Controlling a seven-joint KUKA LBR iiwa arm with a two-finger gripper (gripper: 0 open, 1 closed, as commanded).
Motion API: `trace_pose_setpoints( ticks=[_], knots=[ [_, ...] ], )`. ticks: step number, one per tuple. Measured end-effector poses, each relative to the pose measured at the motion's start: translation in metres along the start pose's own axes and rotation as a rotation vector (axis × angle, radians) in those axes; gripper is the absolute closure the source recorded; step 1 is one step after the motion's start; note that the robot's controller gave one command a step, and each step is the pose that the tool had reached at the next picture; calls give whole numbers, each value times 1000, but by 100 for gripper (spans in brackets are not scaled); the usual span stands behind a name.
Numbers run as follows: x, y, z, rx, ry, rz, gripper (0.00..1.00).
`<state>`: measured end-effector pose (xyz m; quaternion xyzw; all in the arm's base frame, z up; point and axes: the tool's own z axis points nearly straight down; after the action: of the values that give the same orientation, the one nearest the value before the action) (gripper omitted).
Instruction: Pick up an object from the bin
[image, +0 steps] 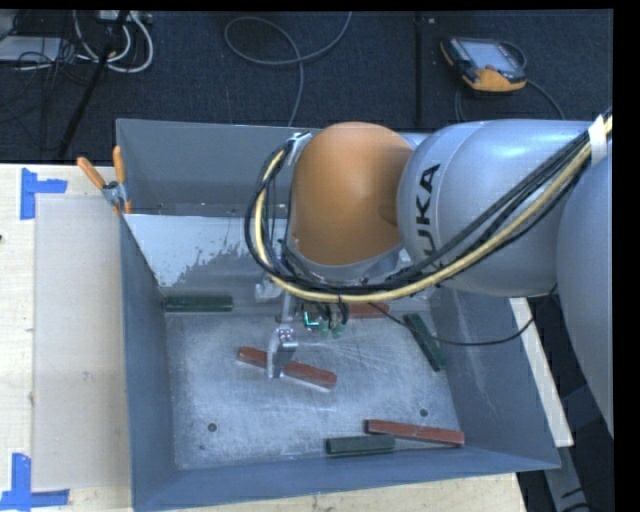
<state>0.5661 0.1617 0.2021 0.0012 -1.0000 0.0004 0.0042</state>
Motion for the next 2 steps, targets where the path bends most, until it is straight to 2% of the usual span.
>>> trace_pose_setpoints(
  ticks=[1, 2],
  knots=[
    [-2, -1, -4, -1, -8, 4, 0],
    [1, -40, 74, -3, -12, 77, 0]
  ],
)
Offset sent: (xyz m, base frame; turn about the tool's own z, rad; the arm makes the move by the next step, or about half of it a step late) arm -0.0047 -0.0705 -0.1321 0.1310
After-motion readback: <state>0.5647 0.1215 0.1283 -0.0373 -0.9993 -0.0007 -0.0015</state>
